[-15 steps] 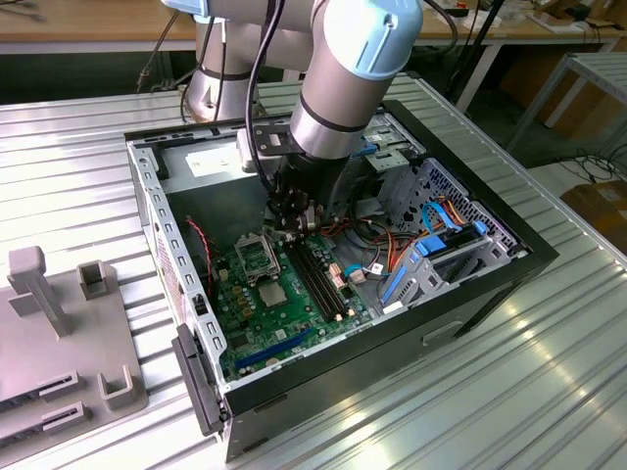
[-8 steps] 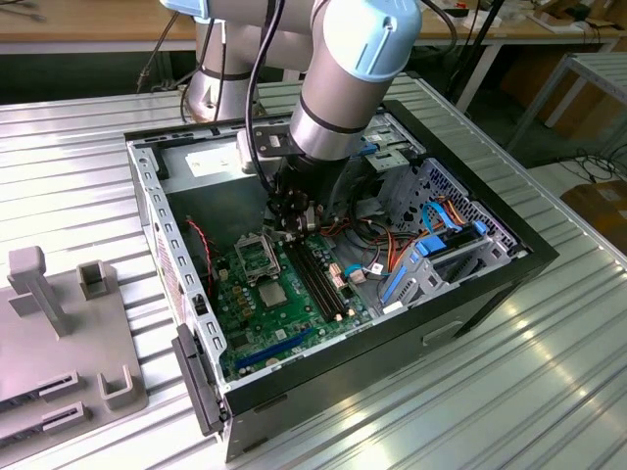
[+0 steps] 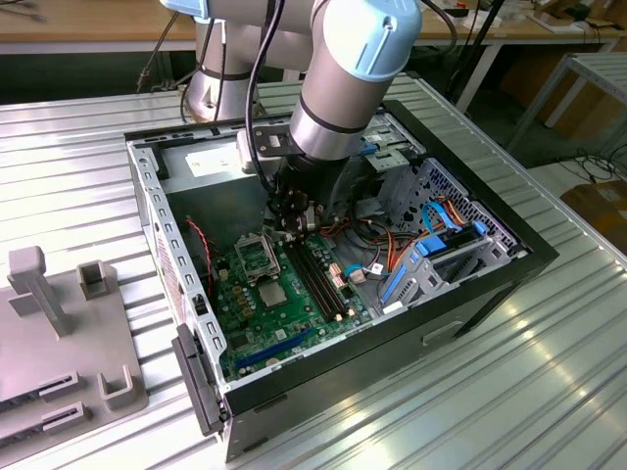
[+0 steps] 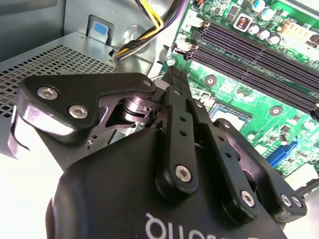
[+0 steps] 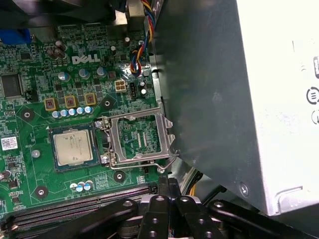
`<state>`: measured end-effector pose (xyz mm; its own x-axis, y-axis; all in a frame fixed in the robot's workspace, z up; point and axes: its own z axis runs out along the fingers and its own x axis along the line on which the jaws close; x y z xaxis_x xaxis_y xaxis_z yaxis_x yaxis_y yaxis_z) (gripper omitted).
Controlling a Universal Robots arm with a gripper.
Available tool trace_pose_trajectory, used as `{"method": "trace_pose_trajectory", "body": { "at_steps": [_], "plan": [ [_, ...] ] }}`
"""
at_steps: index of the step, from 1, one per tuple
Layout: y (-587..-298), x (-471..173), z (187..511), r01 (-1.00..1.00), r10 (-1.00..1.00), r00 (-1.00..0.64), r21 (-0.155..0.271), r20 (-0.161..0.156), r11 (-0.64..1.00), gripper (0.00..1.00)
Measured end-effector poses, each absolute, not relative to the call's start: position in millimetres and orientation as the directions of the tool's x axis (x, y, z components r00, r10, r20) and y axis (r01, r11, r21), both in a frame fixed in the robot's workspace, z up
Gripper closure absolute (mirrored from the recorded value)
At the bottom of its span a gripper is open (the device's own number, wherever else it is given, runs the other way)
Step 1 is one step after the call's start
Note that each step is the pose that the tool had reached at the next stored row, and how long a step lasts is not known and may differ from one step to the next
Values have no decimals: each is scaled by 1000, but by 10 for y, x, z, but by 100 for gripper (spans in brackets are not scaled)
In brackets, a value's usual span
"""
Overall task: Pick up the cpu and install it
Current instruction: 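Close the cpu cover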
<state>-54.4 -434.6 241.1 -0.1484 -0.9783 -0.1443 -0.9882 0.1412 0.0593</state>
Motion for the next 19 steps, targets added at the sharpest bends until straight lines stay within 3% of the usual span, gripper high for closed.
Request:
{"method": "trace_pose_trajectory", "body": {
  "at_steps": [7, 12, 19],
  "plan": [
    [-4345, -546, 2359, -988, -977, -149, 60, -150, 141, 89],
    [-4345, -545, 2332, -988, -970, -149, 66, -194, 138, 89],
    [-4389, -546, 2275, -988, -963, -149, 71, -224, 136, 89]
  ]
}}
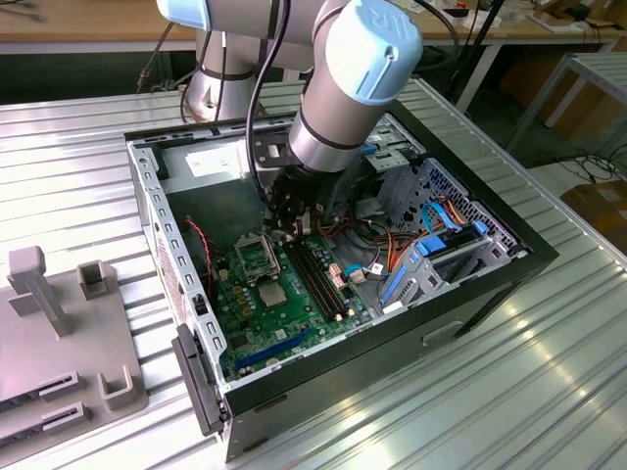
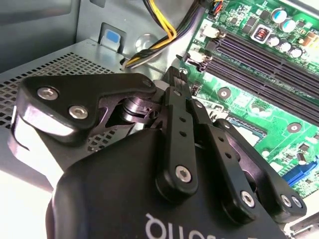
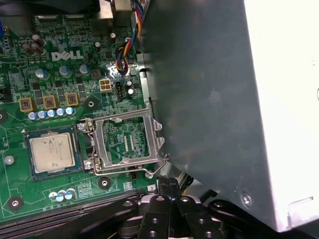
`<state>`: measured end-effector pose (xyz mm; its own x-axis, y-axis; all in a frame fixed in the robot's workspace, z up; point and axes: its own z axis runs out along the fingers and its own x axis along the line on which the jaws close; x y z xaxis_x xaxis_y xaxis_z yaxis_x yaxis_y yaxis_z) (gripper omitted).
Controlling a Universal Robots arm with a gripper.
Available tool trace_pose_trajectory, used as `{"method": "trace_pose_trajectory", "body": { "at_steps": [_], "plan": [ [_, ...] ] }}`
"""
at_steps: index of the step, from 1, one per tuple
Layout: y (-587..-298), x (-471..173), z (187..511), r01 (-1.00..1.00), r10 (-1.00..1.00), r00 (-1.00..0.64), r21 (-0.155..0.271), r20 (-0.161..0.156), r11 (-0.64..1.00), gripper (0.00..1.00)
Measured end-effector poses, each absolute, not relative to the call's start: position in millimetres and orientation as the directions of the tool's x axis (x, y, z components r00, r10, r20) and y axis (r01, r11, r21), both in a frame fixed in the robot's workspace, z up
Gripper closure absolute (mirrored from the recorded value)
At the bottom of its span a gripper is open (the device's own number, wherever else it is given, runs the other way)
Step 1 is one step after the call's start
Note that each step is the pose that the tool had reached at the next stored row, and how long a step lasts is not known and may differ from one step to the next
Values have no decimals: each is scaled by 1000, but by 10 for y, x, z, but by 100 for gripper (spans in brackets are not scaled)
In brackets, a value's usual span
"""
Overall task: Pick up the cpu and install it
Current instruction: 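Close the cpu cover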
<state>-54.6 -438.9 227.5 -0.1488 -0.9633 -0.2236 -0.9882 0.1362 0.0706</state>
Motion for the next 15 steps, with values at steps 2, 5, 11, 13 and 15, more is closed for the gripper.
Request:
{"method": "trace_pose_trajectory", "body": {
  "at_steps": [2, 5, 11, 13, 15],
  "plan": [
    [-4421, -547, 2266, -988, -960, -149, 73, -239, 135, 89],
    [-4449, -549, 2257, -988, -951, -149, 77, -270, 133, 89],
    [-4470, -549, 2176, -988, -947, -149, 79, -283, 132, 89],
    [-4470, -549, 2150, -988, -946, -149, 79, -287, 131, 89],
    [-4470, -549, 2124, -988, -945, -149, 80, -293, 131, 89]
  ]
}}
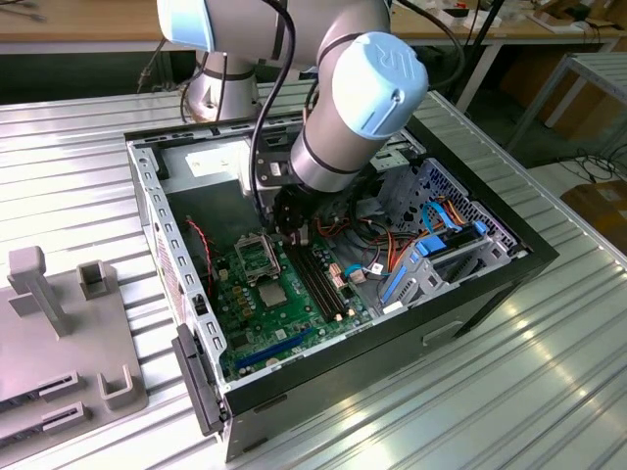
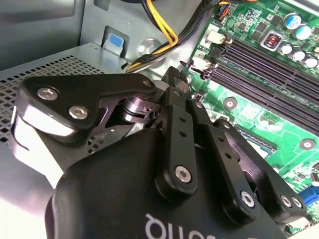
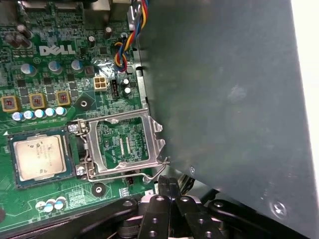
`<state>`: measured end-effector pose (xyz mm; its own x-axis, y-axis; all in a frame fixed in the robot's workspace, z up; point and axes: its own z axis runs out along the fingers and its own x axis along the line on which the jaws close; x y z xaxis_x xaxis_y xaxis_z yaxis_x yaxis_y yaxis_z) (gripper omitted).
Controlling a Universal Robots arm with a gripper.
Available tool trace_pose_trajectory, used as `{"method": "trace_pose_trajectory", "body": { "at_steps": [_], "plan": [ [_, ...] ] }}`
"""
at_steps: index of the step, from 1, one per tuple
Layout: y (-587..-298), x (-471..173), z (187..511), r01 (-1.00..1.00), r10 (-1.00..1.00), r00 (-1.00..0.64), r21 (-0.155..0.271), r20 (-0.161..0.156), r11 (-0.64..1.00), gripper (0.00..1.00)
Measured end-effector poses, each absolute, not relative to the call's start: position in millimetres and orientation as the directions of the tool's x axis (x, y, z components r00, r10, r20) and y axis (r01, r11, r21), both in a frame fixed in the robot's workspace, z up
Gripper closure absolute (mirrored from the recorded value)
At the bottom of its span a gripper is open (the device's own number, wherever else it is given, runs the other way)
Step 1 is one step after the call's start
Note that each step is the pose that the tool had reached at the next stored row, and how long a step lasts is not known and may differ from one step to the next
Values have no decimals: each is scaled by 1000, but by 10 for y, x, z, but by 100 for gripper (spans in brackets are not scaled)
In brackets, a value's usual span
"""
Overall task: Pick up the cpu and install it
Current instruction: 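Close the cpu cover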
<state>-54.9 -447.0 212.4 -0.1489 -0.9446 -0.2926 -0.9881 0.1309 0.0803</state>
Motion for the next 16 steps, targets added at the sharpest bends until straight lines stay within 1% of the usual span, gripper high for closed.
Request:
{"method": "trace_pose_trajectory", "body": {
  "at_steps": [4, 11, 12, 15, 16],
  "plan": [
    [-4470, -549, 2059, -988, -941, -149, 82, -302, 130, 89],
    [-4470, -558, 2052, -988, -943, -149, 81, -299, 130, 89],
    [-4470, -559, 2054, -988, -944, -149, 81, -295, 131, 89],
    [-4470, -559, 2070, -988, -953, -149, 76, -264, 133, 89],
    [-4470, -558, 2072, -988, -954, -149, 76, -261, 134, 89]
  ]
}}
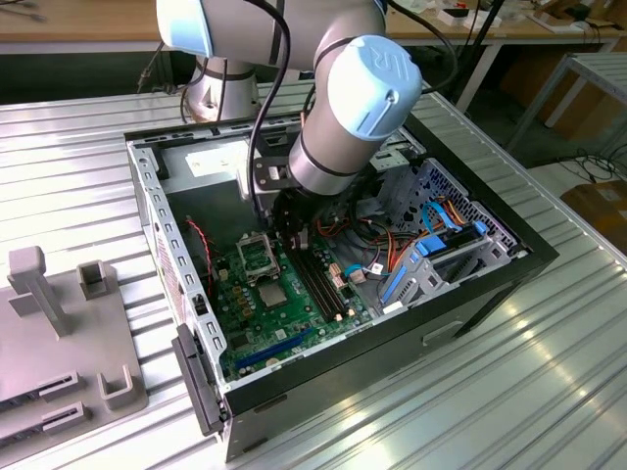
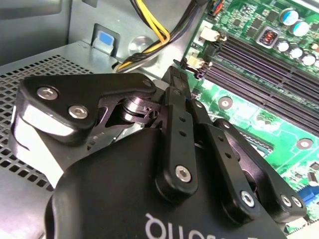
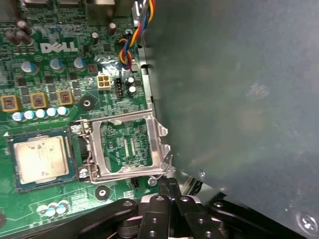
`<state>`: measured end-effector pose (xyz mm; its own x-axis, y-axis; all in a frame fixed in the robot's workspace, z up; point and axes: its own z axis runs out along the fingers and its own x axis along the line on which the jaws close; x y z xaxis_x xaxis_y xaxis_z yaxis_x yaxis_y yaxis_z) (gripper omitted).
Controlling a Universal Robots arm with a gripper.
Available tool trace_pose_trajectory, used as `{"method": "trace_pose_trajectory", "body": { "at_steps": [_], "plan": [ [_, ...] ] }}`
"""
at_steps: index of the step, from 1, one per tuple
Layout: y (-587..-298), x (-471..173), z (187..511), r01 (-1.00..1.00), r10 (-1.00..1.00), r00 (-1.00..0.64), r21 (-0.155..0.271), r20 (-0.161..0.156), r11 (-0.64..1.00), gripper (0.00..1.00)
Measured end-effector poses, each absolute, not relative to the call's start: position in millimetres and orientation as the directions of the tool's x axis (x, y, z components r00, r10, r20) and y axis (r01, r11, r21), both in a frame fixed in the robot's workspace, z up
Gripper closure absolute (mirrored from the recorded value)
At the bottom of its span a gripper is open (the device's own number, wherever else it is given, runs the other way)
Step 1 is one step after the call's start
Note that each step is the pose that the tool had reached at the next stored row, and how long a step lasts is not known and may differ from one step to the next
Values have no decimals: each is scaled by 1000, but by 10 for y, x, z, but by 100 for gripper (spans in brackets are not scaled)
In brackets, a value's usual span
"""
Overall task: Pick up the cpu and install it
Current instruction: 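Close the cpu cover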
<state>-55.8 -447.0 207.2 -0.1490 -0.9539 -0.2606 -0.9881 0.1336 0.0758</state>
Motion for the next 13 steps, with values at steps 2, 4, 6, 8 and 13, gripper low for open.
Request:
{"method": "trace_pose_trajectory", "body": {
  "at_steps": [2, 4, 6, 8, 13],
  "plan": [
    [-4471, -559, 2079, -988, -955, -149, 75, -257, 134, 89],
    [-4470, -559, 2083, -988, -955, -149, 75, -257, 134, 89],
    [-4470, -560, 2088, -988, -955, -149, 75, -257, 134, 89],
    [-4470, -560, 2101, -988, -955, -149, 75, -257, 134, 89],
    [-4470, -560, 2144, -988, -955, -149, 75, -257, 134, 89]
  ]
}}
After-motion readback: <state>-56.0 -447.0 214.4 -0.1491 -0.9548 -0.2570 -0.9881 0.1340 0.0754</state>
